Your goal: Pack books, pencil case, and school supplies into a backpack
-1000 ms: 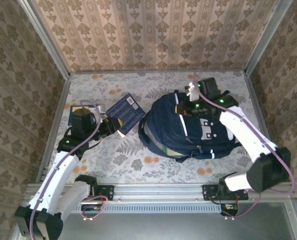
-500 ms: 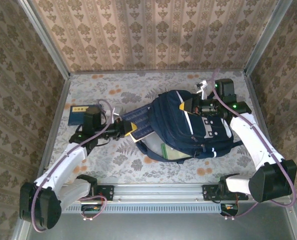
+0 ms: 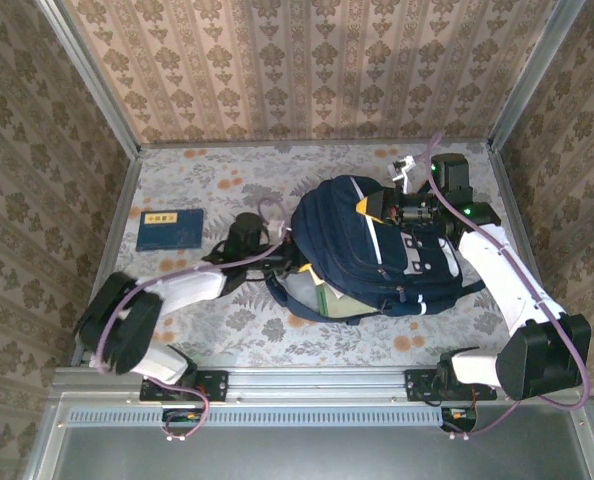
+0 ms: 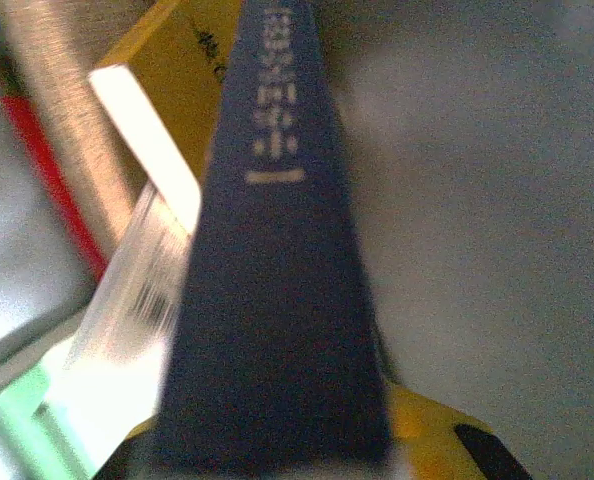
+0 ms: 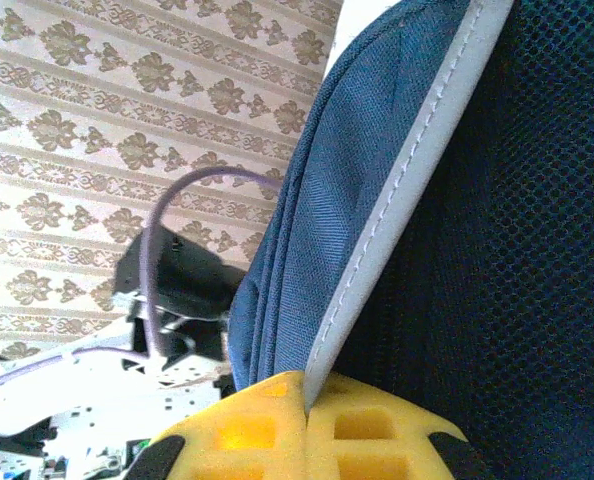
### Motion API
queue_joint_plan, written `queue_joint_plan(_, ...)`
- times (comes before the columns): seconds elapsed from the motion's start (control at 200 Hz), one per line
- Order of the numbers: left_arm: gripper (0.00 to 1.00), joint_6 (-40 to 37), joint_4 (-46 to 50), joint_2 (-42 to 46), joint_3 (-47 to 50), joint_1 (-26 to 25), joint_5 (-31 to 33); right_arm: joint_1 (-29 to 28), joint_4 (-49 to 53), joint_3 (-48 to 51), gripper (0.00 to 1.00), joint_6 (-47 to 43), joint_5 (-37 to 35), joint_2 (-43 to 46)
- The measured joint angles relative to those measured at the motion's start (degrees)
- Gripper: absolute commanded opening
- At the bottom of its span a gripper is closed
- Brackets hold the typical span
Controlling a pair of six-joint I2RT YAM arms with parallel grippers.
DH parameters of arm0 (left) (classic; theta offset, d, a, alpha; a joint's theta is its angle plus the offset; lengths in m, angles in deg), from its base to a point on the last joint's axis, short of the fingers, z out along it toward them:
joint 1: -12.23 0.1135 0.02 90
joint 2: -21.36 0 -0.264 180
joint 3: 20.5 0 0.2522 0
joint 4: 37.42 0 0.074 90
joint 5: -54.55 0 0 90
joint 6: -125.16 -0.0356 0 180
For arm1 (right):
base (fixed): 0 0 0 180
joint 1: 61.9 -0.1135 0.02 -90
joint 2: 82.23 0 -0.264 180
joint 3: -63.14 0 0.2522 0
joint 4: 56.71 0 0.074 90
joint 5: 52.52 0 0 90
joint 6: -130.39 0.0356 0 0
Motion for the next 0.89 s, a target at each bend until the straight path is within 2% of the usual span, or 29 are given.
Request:
queue_joint_plan(0.15, 0.01, 6.4, -14.8, -15.9, -7.7, -3.6, 1.9, 0.0, -1.6, 0.5, 0.0, 0.8, 0.0, 0.0)
queue_joint_plan(0.17, 0.05, 7.8, -17.0, -18.6, -9.2, -4.1, 2.1, 0.0, -1.7, 0.7, 0.0, 1.1, 0.0, 0.0)
queue_joint_plan(0.235, 0.28, 10.5, -21.9, -25.0, -13.5, -5.2, 2.8, 0.2, -2.5, 1.2, 0.0, 1.4, -0.1, 0.0)
queue_joint_plan(0.32, 0.51, 13.0, -25.9, -29.0, -16.7, -6.4, 3.1, 0.7, -3.2, 1.6, 0.0, 1.7, -0.1, 0.0)
queue_joint_plan(0.37, 0.6, 12.8, -26.4, -28.5, -17.6, -6.8, 3.3, 1.0, -3.4, 1.8, 0.0, 1.8, -0.1, 0.0)
queue_joint_plan(0.555, 0.77, 9.4, -18.4, -21.7, -15.4, -6.2, 4.0, 1.9, -3.9, 2.7, 0.0, 1.8, -0.3, 0.7)
queue_joint_plan(0.77, 0.83, 3.7, -8.0, -7.8, -7.6, -2.7, 4.4, 2.8, -2.5, 3.1, 0.0, 0.2, -4.0, 2.4)
queue_joint_plan(0.895, 0.84, 1.0, -3.3, -2.8, -3.7, -0.9, 4.4, 2.8, -1.3, 3.6, 0.0, -1.2, -7.5, 3.0)
